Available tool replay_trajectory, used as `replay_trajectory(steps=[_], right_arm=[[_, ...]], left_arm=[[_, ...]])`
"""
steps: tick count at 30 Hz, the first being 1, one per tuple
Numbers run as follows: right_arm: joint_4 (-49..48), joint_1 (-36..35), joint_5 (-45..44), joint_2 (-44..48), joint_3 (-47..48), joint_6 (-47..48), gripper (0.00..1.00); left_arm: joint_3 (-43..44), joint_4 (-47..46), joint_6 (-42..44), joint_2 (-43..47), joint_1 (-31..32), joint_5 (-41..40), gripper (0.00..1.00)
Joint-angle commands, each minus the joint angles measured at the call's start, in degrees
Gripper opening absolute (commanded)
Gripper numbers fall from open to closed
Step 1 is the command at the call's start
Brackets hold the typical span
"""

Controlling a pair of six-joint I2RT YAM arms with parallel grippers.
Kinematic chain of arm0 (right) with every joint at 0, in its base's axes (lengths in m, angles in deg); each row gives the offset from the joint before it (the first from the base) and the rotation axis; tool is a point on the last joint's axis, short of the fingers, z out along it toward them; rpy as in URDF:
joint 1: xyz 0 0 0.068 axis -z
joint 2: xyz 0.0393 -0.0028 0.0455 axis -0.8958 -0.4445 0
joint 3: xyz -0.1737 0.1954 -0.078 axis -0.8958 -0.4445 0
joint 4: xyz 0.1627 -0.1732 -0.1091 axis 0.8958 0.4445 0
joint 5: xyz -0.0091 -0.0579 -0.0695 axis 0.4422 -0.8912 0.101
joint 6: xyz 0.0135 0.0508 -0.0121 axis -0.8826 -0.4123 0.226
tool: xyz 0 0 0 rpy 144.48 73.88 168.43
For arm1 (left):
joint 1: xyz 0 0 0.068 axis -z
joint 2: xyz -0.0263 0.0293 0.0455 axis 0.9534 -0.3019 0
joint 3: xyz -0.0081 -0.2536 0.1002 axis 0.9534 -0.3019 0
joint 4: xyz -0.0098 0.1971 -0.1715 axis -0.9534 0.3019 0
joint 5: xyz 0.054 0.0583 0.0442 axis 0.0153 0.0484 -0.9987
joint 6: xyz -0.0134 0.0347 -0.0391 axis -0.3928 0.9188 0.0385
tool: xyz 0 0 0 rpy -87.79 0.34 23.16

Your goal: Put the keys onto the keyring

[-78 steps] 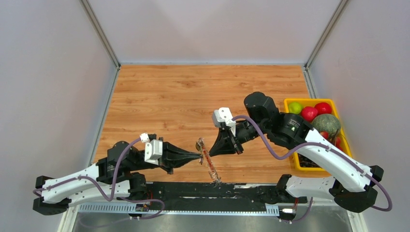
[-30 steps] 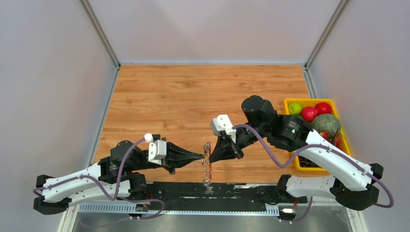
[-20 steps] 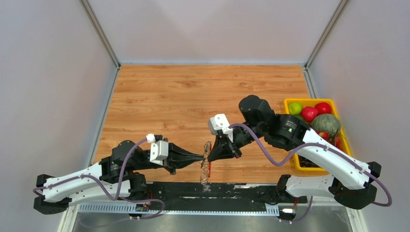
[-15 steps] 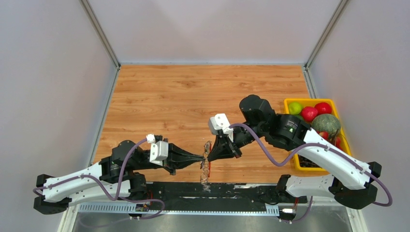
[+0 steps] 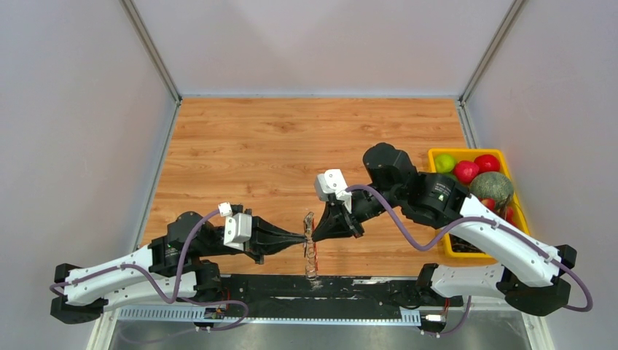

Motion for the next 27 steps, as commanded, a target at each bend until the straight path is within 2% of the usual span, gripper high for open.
replay_trajectory(steps=[1,10,17,19,23,27], right_arm=[[-5.64,-0.12,-2.69,2.23,2.59,-1.02,0.00],[-9.11,-0.09,-5.38,4.09,1.73,-3.98,0.00],[-15.80,-0.05,-6.21,6.78,-1.90,-6.34,0.00],[-18.03,-0.11,-5.86,7.35,-3.18,-7.25,0.00],[-21.64,-0.39,-5.99,8.25,-5.68,-8.78,0.00],[-25.46,-0.72,-6.96,9.59,-8.19,-10.70,0.00]], left_arm=[[0.33,-2.12,0.55,0.65,0.24,1.80,0.00],[0.19,-2.47,0.62,0.65,0.20,1.66,0.00],[0.07,-2.76,0.63,0.24,0.22,0.79,0.00],[0.09,-2.83,0.70,-0.10,0.16,0.24,0.03],[0.23,-2.84,0.72,-0.66,0.21,-0.91,0.18],[0.29,-3.04,0.48,-0.39,0.20,-1.63,0.44]])
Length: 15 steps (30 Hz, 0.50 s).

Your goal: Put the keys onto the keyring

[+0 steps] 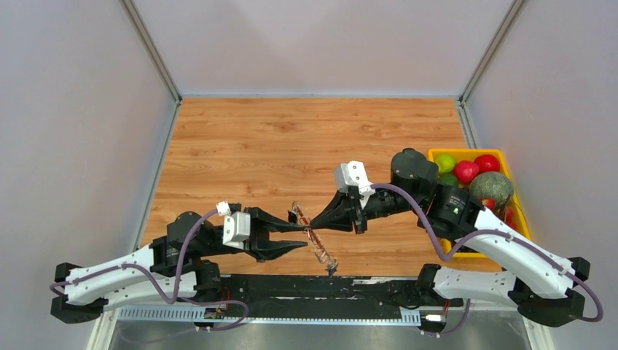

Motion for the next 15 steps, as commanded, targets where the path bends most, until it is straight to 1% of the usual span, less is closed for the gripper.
replay_trajectory(steps=[1,2,4,8,15], right_arm=[[-10.51,-0.57,-1.63,2.74,-2.57,-3.37,0.00],[-11.45,-0.68,-2.26,3.23,-3.26,-4.09,0.00],[-12.96,-0.77,-3.54,4.12,-4.59,-4.90,0.00],[-16.96,-1.09,-5.52,6.38,-7.45,-6.53,0.00],[-19.98,-2.38,-7.56,8.53,-9.55,-7.06,0.00]], left_arm=[[0.33,-0.45,-0.17,0.22,0.16,-0.67,0.47],[0.36,-0.53,-0.25,0.53,0.16,-0.84,0.53],[0.36,-0.54,-0.51,1.25,0.17,-1.77,0.59],[0.25,-0.43,-0.97,2.42,0.11,-4.30,0.62],[1.37,-0.63,-0.77,2.12,0.16,-6.88,0.64]])
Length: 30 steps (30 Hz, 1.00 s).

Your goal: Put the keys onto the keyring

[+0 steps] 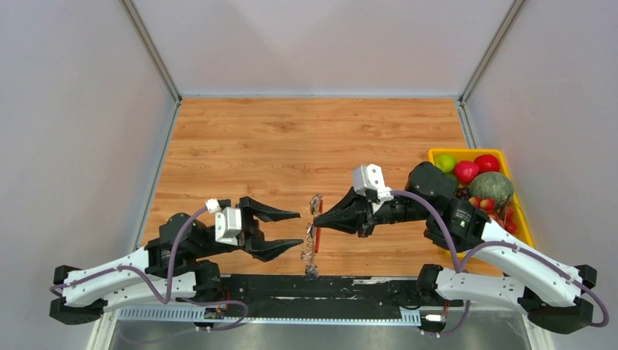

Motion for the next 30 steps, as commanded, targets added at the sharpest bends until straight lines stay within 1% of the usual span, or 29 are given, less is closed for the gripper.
replay_trajectory(steps=[1,6,11,14,18,21,25,30], right_arm=[[-7.32,-1.10,-2.03,1.81,-0.02,-1.36,0.00],[-7.35,-1.40,-2.58,1.46,0.33,-0.98,0.00],[-7.35,-1.48,-3.11,1.41,0.13,-0.57,0.00],[-7.33,-1.45,-2.95,1.37,0.22,-0.45,0.00],[-7.28,-1.50,-2.70,1.17,0.19,-0.24,0.00],[-7.26,-1.45,-2.62,1.00,0.26,-0.05,0.00],[-7.23,-1.53,-2.17,0.79,0.38,-0.19,0.00],[-7.26,-1.65,-1.67,0.68,0.58,-0.36,0.00]], left_arm=[[1.53,-0.99,-0.16,-0.40,0.14,-1.83,0.64],[2.54,-2.64,-0.36,-1.73,0.14,0.31,0.65],[2.83,-5.22,-1.55,-2.72,0.14,4.06,0.64],[2.96,-5.78,-1.75,-3.23,0.11,4.94,0.62],[3.04,-6.58,-1.74,-3.39,0.14,5.97,0.56],[3.07,-6.98,-1.74,-3.61,0.15,6.43,0.48],[3.24,-7.08,-1.44,-4.12,0.16,6.32,0.45],[3.27,-7.21,-1.05,-4.85,0.14,5.68,0.45]])
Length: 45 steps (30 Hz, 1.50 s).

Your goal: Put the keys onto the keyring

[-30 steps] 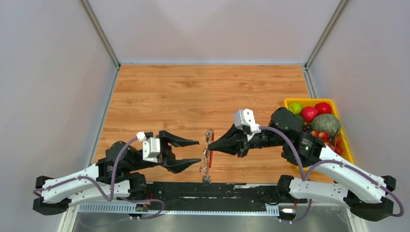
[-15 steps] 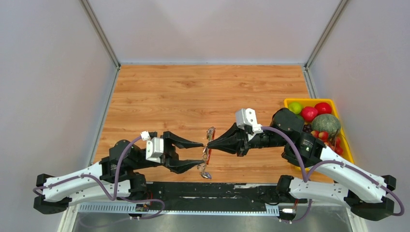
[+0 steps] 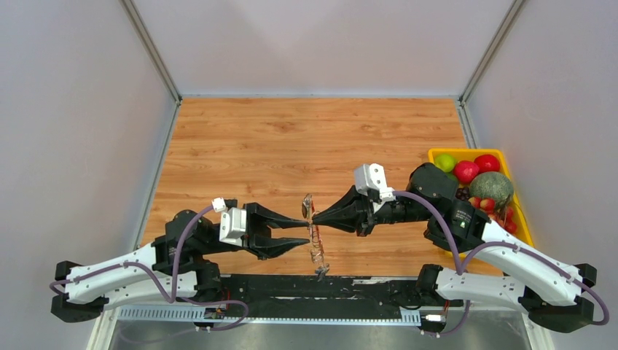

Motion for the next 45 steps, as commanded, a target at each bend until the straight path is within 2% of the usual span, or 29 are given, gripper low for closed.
replay_trajectory(steps=[1,19,22,28,36,42,45], right_arm=[[-4.51,-0.45,0.87,0.06,1.00,-0.08,0.00],[-4.16,-1.44,0.31,-0.50,1.13,0.53,0.00],[-4.07,-1.55,0.16,-0.56,1.20,0.66,0.00],[-3.74,-1.97,0.13,-0.74,1.38,0.88,0.00],[-3.20,-2.34,0.00,-0.74,1.56,1.08,0.00],[-2.50,-2.71,-0.09,-1.09,1.73,1.39,0.00],[-2.21,-2.90,-0.17,-1.27,1.65,1.50,0.00]], left_arm=[[2.28,-2.30,0.10,-0.87,0.16,0.38,0.45],[2.11,-2.64,0.85,-1.17,0.20,-1.59,0.43],[2.08,-2.74,0.95,-1.32,0.16,-1.83,0.37],[1.94,-2.85,1.28,-1.66,0.18,-2.59,0.35],[2.07,-2.88,1.31,-1.77,0.15,-2.83,0.28],[2.19,-2.97,1.39,-1.83,0.16,-3.67,0.18],[2.32,-2.95,1.40,-2.14,0.16,-4.25,0.09]])
